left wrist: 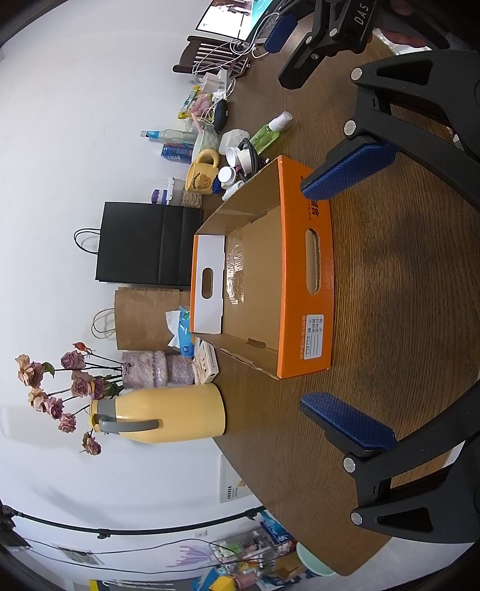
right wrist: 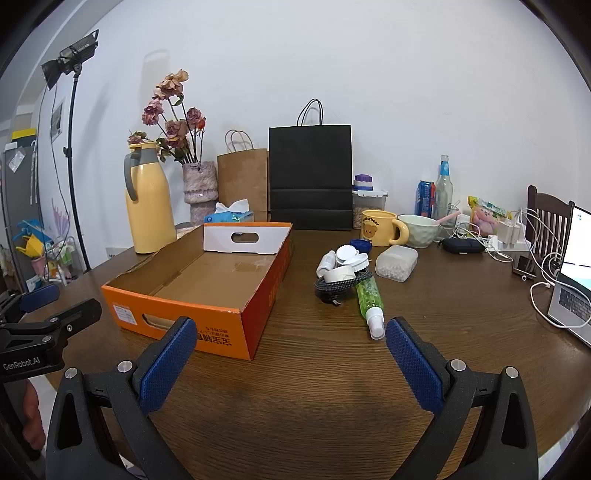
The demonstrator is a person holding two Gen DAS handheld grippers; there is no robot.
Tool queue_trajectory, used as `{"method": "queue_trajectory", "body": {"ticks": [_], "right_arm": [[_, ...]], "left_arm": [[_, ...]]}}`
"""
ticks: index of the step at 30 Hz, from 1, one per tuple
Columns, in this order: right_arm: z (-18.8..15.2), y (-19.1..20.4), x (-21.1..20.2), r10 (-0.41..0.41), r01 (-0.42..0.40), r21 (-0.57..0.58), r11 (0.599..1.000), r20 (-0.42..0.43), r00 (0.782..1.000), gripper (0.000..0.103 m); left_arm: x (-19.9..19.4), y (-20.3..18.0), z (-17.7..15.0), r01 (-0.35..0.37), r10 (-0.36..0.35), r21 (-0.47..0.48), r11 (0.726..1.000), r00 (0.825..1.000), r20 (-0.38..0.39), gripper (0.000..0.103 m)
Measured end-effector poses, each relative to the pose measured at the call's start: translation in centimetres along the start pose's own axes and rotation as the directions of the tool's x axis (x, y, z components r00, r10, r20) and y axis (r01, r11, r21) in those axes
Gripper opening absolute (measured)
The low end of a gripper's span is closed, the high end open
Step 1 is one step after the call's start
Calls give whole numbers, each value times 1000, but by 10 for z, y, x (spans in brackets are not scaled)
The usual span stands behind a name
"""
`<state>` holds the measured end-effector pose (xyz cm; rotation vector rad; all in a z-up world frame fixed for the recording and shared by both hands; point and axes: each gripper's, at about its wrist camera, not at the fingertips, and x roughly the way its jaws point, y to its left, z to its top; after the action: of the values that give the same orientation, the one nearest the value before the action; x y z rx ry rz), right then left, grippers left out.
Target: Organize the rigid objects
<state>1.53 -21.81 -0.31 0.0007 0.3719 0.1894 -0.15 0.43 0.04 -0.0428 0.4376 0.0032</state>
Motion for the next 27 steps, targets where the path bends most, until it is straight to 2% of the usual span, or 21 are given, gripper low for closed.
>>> {"method": "queue_trajectory", "body": {"ticks": [27], "right_arm": [[-2, 1, 0, 0, 0, -3, 1000, 1, 1000, 103]], "left_arm": [[3, 2, -1, 2, -2, -4, 1000, 1000, 1, 103]]}}
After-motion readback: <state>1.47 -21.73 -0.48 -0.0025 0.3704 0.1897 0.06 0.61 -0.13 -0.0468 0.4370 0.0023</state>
